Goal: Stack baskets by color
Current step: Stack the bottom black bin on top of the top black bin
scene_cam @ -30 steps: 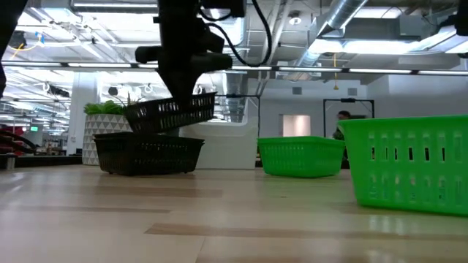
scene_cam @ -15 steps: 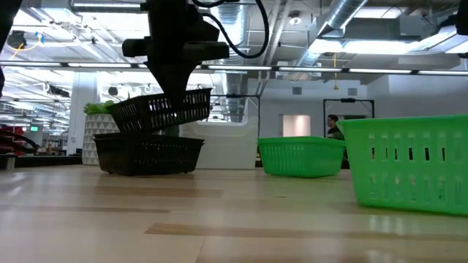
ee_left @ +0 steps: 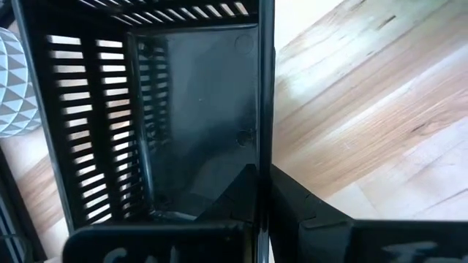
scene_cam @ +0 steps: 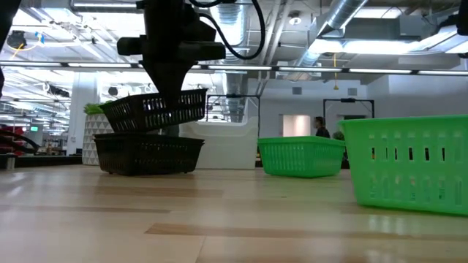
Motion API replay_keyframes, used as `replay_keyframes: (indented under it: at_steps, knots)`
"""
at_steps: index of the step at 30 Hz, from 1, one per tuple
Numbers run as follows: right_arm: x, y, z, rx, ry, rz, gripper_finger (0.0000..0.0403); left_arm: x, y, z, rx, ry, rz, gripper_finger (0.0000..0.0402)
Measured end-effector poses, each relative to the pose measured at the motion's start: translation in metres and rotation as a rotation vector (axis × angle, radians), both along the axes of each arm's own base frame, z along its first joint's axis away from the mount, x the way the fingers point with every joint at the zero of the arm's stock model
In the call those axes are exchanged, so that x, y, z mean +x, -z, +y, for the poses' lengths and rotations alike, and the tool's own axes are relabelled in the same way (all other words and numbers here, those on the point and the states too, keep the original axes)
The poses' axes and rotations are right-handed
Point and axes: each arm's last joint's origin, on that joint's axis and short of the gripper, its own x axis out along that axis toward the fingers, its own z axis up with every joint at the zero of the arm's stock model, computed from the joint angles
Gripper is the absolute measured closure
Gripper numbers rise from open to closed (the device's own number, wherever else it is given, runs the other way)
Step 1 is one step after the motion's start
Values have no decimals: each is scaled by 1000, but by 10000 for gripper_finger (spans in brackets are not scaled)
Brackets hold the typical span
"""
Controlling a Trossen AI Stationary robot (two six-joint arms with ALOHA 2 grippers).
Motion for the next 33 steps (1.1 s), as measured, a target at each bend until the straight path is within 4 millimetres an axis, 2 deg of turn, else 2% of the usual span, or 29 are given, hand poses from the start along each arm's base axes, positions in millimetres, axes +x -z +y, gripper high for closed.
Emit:
replay_keyframes:
  at_steps: [24, 33]
  knots:
    - [0, 0, 0, -2, -3, 0, 340, -4, 0, -3, 2, 13, 36, 400]
    - [0, 0, 0, -7, -17, 3, 340, -5, 0, -8, -13, 23, 37, 355]
